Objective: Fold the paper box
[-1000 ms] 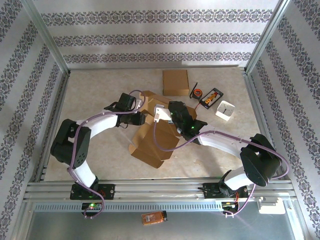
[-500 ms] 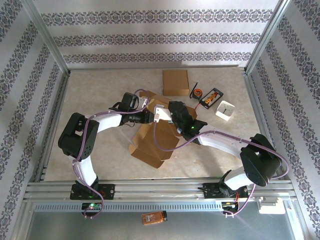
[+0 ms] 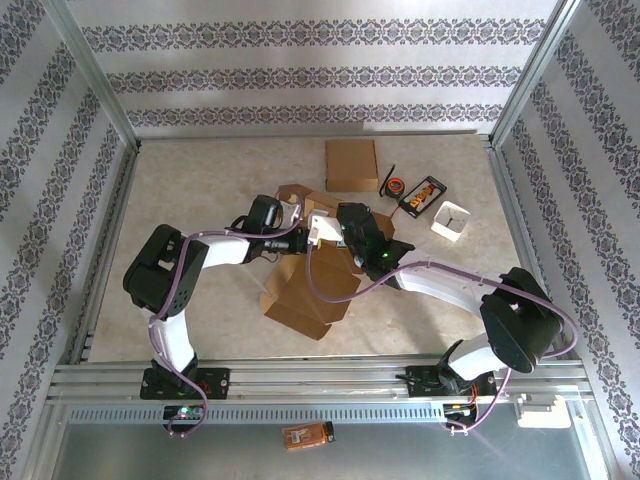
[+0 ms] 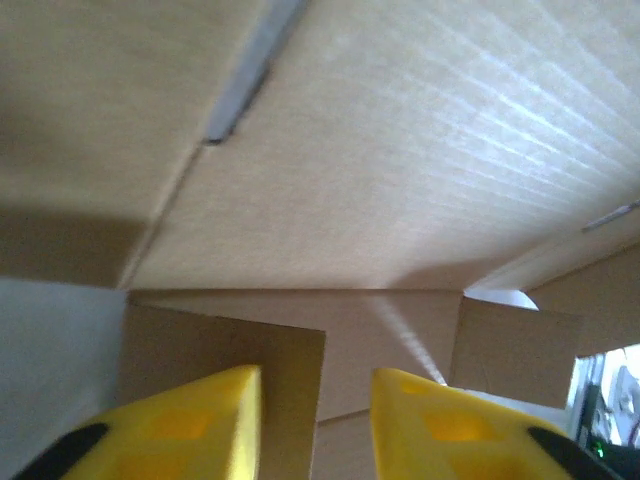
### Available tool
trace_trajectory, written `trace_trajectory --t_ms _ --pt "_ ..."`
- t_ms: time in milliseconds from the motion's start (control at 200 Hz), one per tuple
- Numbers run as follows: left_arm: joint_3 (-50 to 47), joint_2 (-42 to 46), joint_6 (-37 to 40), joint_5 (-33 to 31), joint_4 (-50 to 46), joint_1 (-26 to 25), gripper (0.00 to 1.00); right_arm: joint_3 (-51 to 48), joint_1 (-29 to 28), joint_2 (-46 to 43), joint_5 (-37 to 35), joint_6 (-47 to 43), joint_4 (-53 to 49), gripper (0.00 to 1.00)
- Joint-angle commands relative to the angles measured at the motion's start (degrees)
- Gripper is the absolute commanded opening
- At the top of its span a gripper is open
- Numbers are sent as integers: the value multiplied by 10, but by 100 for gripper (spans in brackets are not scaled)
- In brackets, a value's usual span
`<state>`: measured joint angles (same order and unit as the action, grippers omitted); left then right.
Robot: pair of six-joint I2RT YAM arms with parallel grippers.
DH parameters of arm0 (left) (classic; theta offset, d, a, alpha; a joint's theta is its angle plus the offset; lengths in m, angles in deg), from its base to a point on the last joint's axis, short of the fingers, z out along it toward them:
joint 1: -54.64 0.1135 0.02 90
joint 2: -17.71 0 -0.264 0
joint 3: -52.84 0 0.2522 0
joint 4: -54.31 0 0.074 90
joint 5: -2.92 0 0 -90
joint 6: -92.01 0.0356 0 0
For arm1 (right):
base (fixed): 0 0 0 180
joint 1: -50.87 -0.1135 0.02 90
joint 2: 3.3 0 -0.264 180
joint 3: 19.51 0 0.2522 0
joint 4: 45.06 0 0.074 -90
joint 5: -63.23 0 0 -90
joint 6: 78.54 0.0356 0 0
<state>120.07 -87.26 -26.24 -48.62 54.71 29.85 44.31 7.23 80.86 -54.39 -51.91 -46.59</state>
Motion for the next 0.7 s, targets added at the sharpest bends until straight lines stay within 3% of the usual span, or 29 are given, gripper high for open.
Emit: trace_trajectory --t_ms 0,110,180,335,475,575,695 --pt "15 94 83 -117 -89 -4 37 -6 3 -17 -4 11 8 5" --pt "39 171 164 -260 -191 9 38 -13 4 -27 -2 13 8 6" --pt "47 197 198 -292 -221 40 42 -16 3 -30 -2 15 9 5" --pt "109 171 274 -225 -297 117 51 -14 3 -29 1 19 9 5" --pt "162 117 345 -82 -338 142 58 -13 3 -31 2 19 5 5" --pt "184 79 347 -27 -330 145 61 -12 2 -33 3 19 4 6" --pt "208 32 305 -15 -290 145 61 -12 1 -35 3 17 2 6"
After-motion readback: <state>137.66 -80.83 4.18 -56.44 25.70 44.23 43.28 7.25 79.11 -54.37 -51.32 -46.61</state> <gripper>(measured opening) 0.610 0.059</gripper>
